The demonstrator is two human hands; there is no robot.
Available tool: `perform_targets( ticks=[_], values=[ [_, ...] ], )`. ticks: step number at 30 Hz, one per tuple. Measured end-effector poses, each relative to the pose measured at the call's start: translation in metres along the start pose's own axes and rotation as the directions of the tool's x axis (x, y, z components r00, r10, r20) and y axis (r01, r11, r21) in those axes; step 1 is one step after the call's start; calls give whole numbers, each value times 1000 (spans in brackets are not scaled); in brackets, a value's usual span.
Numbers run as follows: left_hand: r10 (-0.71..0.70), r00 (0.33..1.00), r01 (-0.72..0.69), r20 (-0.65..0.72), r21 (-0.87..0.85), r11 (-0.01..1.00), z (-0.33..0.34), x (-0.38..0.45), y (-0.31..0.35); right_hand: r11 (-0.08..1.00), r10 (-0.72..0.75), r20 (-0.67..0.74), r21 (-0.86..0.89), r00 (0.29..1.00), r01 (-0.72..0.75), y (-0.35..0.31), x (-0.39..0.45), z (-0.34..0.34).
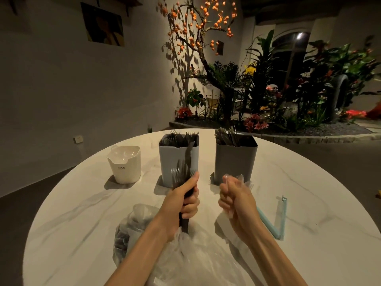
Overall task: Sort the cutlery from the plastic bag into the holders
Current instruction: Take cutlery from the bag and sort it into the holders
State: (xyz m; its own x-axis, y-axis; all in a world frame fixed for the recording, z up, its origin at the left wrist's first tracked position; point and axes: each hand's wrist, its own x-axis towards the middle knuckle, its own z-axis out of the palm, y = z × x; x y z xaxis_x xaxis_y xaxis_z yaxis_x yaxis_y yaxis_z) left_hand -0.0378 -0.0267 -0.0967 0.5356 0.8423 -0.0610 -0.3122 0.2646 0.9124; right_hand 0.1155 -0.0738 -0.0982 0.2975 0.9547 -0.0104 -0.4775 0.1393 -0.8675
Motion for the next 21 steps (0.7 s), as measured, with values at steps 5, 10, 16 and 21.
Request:
perform_targets(
  ticks=[5,10,16,21],
  values=[
    [199,980,-192,-19,177,965,3,-16,48,976,62,173,-217,983,-23,-20,4,31],
    [259,950,-213,-173,247,945,-40,-29,87,912,53,327,-401,944,88,-40,26,109],
    [265,824,-196,-500,187,962,-117,-43,99,956,102,339,-294,935,3,-13,71,213],
    [307,777,-221,-550,217,951,-159,-51,109,944,-41,314,-300,948,140,20,118,267]
  ],
)
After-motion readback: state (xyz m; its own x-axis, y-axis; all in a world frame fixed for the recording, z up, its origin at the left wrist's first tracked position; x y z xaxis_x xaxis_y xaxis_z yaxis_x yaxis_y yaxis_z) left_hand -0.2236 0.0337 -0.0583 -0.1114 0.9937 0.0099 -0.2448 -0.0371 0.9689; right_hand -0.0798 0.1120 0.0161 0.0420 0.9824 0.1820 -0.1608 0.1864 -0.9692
